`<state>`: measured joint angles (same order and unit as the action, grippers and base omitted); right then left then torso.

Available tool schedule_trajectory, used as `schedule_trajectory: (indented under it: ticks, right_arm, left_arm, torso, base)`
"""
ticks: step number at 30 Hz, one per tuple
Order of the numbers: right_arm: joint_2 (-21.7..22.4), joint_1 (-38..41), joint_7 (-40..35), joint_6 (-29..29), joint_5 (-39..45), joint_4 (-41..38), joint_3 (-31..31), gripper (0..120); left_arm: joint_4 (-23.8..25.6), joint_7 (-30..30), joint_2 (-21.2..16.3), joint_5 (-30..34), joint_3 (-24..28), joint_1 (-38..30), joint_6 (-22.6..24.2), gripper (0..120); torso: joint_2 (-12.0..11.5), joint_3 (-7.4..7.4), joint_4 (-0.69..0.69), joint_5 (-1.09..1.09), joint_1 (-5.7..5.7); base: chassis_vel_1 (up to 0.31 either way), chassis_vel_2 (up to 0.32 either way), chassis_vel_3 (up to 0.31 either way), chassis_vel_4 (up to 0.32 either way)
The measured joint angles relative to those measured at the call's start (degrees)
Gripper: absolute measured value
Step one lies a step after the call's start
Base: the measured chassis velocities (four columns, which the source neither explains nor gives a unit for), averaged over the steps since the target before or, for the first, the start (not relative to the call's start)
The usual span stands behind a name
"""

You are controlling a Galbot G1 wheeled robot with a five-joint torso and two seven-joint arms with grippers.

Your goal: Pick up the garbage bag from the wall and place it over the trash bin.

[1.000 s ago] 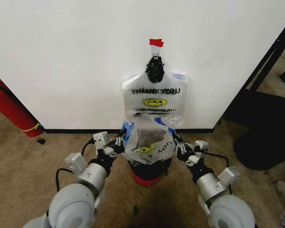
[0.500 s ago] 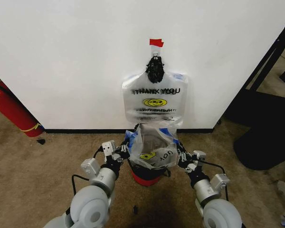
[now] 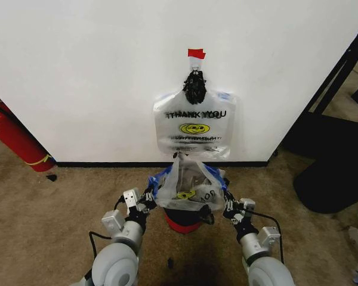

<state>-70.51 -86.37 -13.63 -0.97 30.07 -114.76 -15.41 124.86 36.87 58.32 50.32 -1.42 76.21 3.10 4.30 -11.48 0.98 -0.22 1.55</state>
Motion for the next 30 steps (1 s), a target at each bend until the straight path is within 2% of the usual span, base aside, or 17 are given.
schedule_trajectory:
  ticks: [8,14,22,30]
  right_arm:
    - [-2.1,1.2,-1.4,-0.7,-0.8,2.3,2.0,0]
    - [-2.1,0.9,-1.7,-1.8,-4.0,4.4,2.9,0]
    - [-2.7,4.8,-3.5,-4.8,0.0,8.8,2.8,0]
    - [-3.4,8.0,-2.8,-5.3,1.7,12.6,3.3,0]
  left_arm:
    - [-3.0,1.0,1.6,-1.2,2.0,-0.3,-0.4,0]
    - [-2.3,2.2,-0.6,0.1,1.7,0.6,1.8,0]
    - [-3.6,3.4,-1.7,1.9,1.7,0.8,4.6,0]
    - [-7.3,2.1,0.2,2.1,2.1,-1.0,4.7,0]
  torso:
    - [0.0,0.00,0.00,-0.01,0.00]
    - [0.0,0.00,0.01,0.00,0.00]
    - [0.0,0.00,0.01,0.00,0.00]
    - [0.0,0.00,0.01,0.00,0.00]
  base:
    - [0.000,0.000,0.000,0.000]
    - [0.000,0.000,0.000,0.000]
    - [0.000,0.000,0.000,0.000]
    - [0.000,0.000,0.000,0.000]
